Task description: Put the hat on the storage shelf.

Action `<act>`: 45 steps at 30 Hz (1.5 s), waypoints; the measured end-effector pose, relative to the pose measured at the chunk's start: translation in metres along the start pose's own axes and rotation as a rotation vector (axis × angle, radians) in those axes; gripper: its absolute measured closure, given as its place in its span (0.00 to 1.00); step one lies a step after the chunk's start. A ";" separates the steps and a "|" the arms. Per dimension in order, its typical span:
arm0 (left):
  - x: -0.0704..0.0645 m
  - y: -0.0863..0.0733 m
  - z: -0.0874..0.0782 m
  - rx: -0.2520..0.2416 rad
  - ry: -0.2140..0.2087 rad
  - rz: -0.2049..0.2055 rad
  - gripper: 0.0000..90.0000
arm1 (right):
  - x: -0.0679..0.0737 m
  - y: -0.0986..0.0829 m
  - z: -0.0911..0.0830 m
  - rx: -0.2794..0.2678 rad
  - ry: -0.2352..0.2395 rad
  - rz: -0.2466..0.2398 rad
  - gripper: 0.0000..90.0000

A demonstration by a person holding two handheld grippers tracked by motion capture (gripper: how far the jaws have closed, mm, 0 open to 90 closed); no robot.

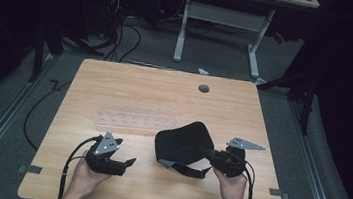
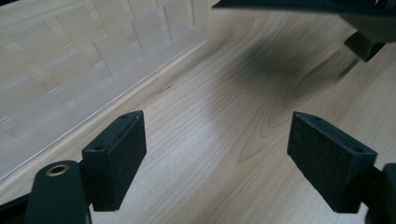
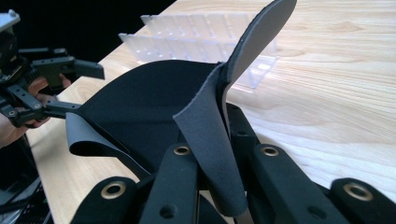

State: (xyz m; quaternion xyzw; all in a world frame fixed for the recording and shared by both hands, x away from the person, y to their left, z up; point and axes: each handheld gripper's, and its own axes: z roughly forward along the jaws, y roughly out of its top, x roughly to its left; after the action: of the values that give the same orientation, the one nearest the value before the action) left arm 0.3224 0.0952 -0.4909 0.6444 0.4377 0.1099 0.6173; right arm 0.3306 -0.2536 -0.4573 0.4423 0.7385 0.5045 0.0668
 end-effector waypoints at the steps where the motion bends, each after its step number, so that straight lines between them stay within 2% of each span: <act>1: -0.002 0.001 -0.001 -0.004 -0.007 -0.004 0.23 | 0.002 0.001 0.002 0.001 0.007 -0.007 0.94; 6: -0.007 0.003 -0.002 -0.011 -0.029 -0.003 0.23 | 0.013 0.004 0.013 0.021 0.035 -0.030 0.94; 9: -0.011 0.004 -0.004 -0.008 -0.038 0.012 0.23 | 0.019 0.005 0.019 0.036 0.049 -0.043 0.94; 21: -0.021 0.002 -0.002 0.009 -0.072 0.036 0.23 | 0.030 0.007 0.030 0.061 0.088 -0.055 0.94; 28: -0.022 0.001 -0.001 0.018 -0.083 0.036 0.25 | 0.037 0.011 0.038 0.081 0.103 -0.065 0.94; 33: -0.020 0.003 -0.002 0.010 -0.075 0.033 0.25 | 0.041 0.014 0.041 0.084 0.114 -0.071 0.94; 41: -0.021 -0.001 -0.001 0.021 -0.052 0.075 0.31 | 0.044 0.017 0.042 0.083 0.130 -0.073 0.94; 45: -0.024 0.000 -0.003 0.009 -0.080 0.071 0.40 | 0.045 0.018 0.043 0.085 0.137 -0.071 0.94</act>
State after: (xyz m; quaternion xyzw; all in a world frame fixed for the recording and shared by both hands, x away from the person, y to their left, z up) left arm 0.3062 0.0809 -0.4806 0.6664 0.3898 0.1038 0.6270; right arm 0.3372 -0.1900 -0.4478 0.3827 0.7773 0.4990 0.0148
